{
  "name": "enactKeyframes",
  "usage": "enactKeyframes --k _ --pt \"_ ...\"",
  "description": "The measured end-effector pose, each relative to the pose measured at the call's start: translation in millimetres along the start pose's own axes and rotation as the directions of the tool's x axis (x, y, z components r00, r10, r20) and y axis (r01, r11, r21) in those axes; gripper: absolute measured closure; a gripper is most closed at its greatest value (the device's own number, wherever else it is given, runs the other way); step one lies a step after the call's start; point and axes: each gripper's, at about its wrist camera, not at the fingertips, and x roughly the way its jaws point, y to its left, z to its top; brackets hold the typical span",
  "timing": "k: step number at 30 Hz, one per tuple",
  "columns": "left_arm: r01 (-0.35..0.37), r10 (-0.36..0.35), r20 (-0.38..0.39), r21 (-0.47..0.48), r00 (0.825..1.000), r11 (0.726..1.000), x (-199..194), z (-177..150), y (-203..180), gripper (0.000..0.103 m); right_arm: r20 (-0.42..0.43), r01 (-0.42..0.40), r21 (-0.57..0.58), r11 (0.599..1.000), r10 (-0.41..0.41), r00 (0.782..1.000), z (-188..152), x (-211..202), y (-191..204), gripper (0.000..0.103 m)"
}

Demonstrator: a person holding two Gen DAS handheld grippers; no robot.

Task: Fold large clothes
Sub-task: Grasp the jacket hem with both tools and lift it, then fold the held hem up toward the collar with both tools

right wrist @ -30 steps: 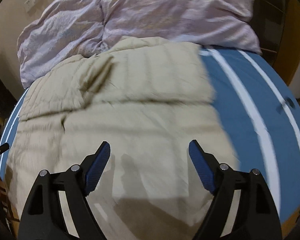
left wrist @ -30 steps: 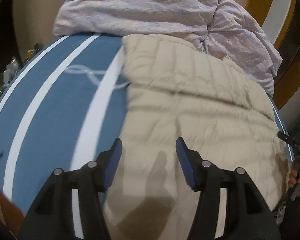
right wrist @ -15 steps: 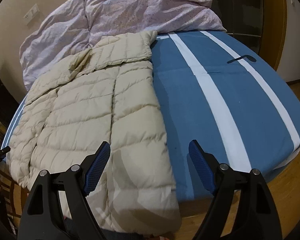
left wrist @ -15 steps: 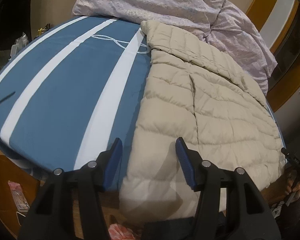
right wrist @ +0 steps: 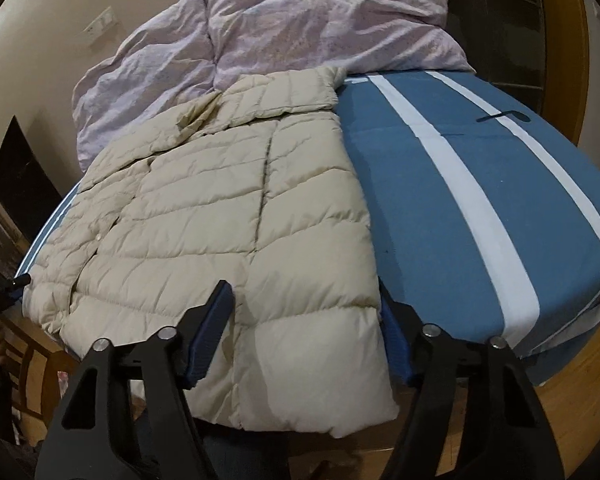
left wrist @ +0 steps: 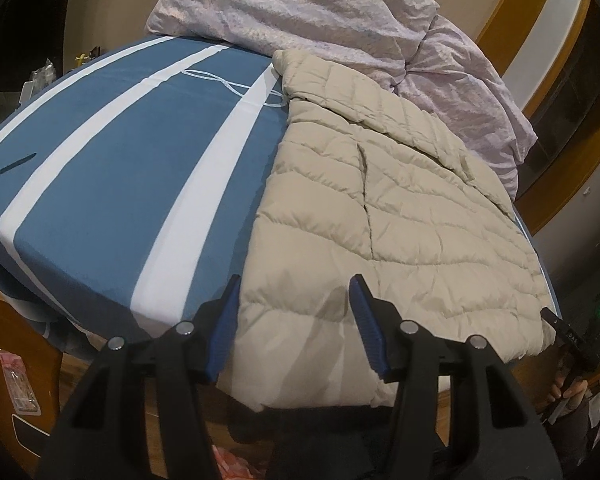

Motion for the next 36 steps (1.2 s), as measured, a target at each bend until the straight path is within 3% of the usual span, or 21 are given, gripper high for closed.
enactKeyframes --k 11,19,24,30,36 --pt "0.017 -0.017 0.025 -0.015 1.0 1.0 -4.6 -11.5 -4.0 0.05 0.024 -0.009 -0.004 1.0 0.009 1.0 -8.0 -3.0 2.5 0.054" --pt "0.032 -0.032 0.012 -0.015 0.999 0.999 -4.9 -15.0 -7.4 0.063 0.02 -0.03 0.008 1.0 0.03 0.999 -11.2 -3.0 1.4 0.075" --pt "0.02 -0.02 -0.004 -0.024 1.0 0.999 -2.5 -15.7 -5.0 0.092 0.023 -0.045 0.032 0.998 0.044 0.999 -7.8 -4.3 -1.8 0.087" --pt "-0.019 0.019 0.011 0.015 1.0 1.0 -7.6 -10.4 -13.7 0.099 0.043 -0.019 0.023 1.0 0.018 0.999 3.3 -9.7 0.6 0.091" --pt "-0.052 0.049 0.082 0.03 0.995 0.998 -26.0 14.0 -19.2 0.099 0.086 0.013 0.015 1.0 -0.014 0.996 30.0 -16.0 6.9 0.092"
